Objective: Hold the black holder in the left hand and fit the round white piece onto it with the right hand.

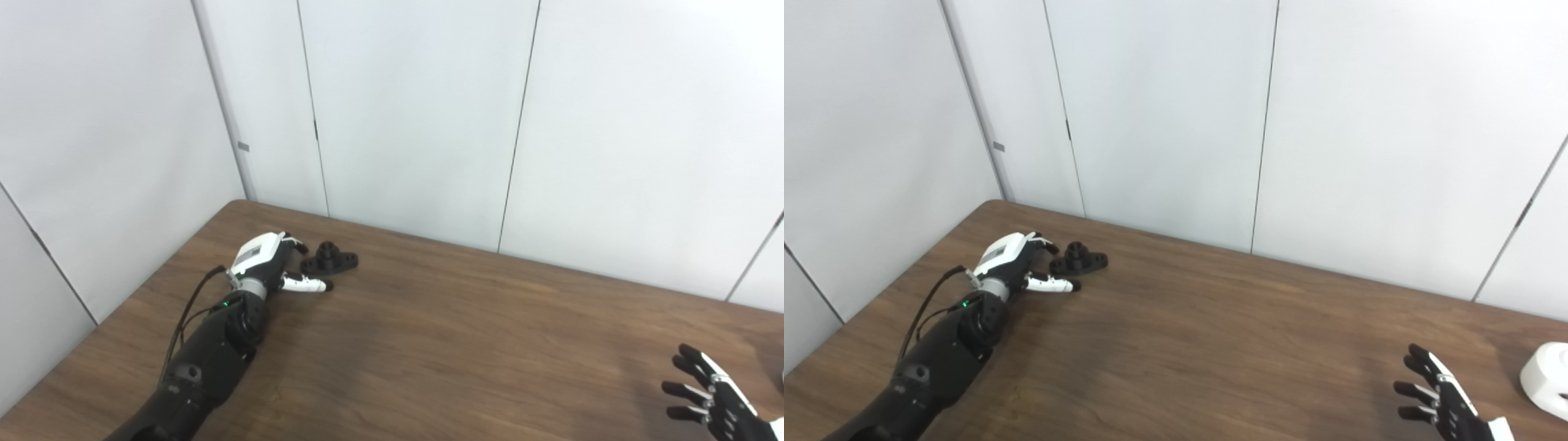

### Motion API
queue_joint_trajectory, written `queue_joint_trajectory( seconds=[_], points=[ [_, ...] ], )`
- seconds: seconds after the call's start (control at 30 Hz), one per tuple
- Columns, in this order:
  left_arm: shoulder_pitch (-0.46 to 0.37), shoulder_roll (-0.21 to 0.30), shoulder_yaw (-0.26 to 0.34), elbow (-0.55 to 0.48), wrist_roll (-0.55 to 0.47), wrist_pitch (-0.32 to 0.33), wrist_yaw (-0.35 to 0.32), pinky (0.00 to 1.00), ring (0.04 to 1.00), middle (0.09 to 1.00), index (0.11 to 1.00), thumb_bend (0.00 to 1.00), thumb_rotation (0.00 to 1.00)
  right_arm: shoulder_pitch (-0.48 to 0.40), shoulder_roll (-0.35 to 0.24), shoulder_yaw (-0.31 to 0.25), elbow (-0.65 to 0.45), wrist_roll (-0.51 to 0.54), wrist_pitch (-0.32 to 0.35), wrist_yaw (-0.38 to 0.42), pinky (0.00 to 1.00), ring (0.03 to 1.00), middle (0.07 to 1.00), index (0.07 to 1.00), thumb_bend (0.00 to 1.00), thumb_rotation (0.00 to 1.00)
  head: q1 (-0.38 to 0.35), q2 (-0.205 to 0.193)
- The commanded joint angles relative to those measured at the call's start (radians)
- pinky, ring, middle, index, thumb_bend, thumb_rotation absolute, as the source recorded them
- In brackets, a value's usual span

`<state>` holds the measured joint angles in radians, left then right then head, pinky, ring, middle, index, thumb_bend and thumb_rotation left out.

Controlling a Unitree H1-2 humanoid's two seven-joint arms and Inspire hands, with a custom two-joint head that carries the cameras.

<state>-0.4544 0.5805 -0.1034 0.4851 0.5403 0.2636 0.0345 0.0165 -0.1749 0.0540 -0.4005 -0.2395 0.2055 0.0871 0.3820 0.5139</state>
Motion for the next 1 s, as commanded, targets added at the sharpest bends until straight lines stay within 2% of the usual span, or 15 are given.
queue_joint_trajectory(
  seconds=[0.0,0.33,0.37,0.47,0.7,0.97],
  points=[
    [-0.031,0.008,-0.016,0.008,0.006,-0.018,0.000,0.92,1.000,0.952,0.770,0.78,0.22,-0.020,0.006,-0.004,-0.046,0.000,-0.008,-0.004,0.65,0.764,0.878,0.896,0.67,0.00,-0.001,0.002],
    [-0.028,-0.020,-0.035,0.052,-0.003,-0.054,0.016,0.94,1.000,0.951,0.649,0.77,0.07,-0.020,0.006,-0.006,-0.062,-0.004,0.001,-0.002,0.63,0.752,0.871,0.890,0.66,0.00,-0.002,0.011],
    [-0.027,-0.021,-0.040,0.061,0.001,-0.063,0.023,0.94,1.000,0.940,0.556,0.62,0.06,-0.021,0.008,-0.006,-0.064,-0.006,0.004,-0.003,0.62,0.751,0.870,0.889,0.65,0.00,-0.002,0.013],
    [-0.025,-0.022,-0.054,0.081,0.008,-0.078,0.040,0.94,0.993,0.918,0.494,0.53,0.05,-0.023,0.010,-0.007,-0.067,-0.008,0.011,-0.005,0.62,0.743,0.868,0.885,0.61,0.00,-0.002,0.013],
    [-0.013,-0.020,-0.093,0.108,0.026,-0.092,0.072,0.94,0.969,0.898,0.485,0.52,0.05,-0.027,0.011,-0.013,-0.064,-0.005,0.015,-0.005,0.63,0.750,0.867,0.885,0.59,0.00,0.001,0.019],
    [-0.005,-0.022,-0.105,0.119,0.027,-0.097,0.119,0.96,0.954,0.880,0.485,0.52,0.05,-0.037,0.011,-0.011,-0.052,-0.004,0.009,-0.004,0.63,0.752,0.873,0.889,0.59,0.00,0.002,0.017]
  ],
)
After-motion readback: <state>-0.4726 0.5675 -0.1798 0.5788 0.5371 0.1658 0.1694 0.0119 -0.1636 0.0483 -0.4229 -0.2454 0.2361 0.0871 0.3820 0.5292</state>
